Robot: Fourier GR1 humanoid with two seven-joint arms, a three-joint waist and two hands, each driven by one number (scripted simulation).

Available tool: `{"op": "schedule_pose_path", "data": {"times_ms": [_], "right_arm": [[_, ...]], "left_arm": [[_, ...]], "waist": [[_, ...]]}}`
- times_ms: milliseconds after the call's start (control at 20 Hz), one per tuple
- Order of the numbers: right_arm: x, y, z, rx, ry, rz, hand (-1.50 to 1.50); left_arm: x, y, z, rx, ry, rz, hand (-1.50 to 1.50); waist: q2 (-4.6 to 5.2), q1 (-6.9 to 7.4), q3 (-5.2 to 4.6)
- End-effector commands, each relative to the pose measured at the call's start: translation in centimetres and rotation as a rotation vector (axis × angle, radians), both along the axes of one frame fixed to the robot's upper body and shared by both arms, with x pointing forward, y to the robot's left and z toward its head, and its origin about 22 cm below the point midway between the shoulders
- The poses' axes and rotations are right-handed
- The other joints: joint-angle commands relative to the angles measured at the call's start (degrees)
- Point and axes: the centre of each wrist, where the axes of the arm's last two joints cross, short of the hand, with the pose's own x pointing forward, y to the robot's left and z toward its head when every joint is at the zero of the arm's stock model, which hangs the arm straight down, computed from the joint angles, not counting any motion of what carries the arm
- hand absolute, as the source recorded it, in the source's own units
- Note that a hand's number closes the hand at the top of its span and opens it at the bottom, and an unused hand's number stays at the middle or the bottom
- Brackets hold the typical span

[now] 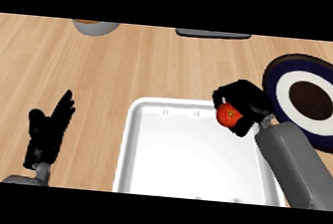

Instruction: Pick the tomato from the tray and place it in the plate

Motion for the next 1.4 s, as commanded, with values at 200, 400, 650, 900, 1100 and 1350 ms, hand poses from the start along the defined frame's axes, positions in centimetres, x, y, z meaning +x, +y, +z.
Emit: {"op": "schedule_pose_path", "data": {"times_ms": [200, 400, 650, 900, 1100, 1350], "right_arm": [[-3.6, -3.6, 2.9, 0.151, -0.328, -0.422, 1.5], [-4.9, -3.7, 6.1, 0.273, -0.568, -0.542, 1.5], [-7.4, -5.5, 6.8, 0.269, -0.594, -0.719, 1.5], [-7.9, -9.7, 10.3, 0.279, -0.619, -0.825, 1.5], [-6.1, -12.0, 8.9, 0.272, -0.584, -0.871, 1.5], [-3.6, -15.0, 9.2, 0.238, -0.527, -0.891, 1.5]], "left_arm": [[0.1, 0.6, -0.1, 0.01, 0.009, 0.024, 0.0], [-0.3, -0.2, -0.7, 0.008, 0.015, 0.006, 0.0], [-0.2, -2.0, -1.6, -0.006, 0.01, -0.04, 0.0], [-0.1, -1.2, 1.2, -0.001, -0.014, -0.045, 0.0], [0.7, -1.0, -0.5, 0.0, -0.01, -0.056, 0.0], [-0.5, -1.0, 1.3, 0.011, -0.005, -0.051, 0.0]], "waist": [[-0.46, -0.46, -0.13], [-0.23, 0.21, -0.11], [0.49, 2.51, -0.09], [0.52, 3.15, -0.05], [0.64, 3.3, -0.06], [0.63, 3.65, -0.05]]}}
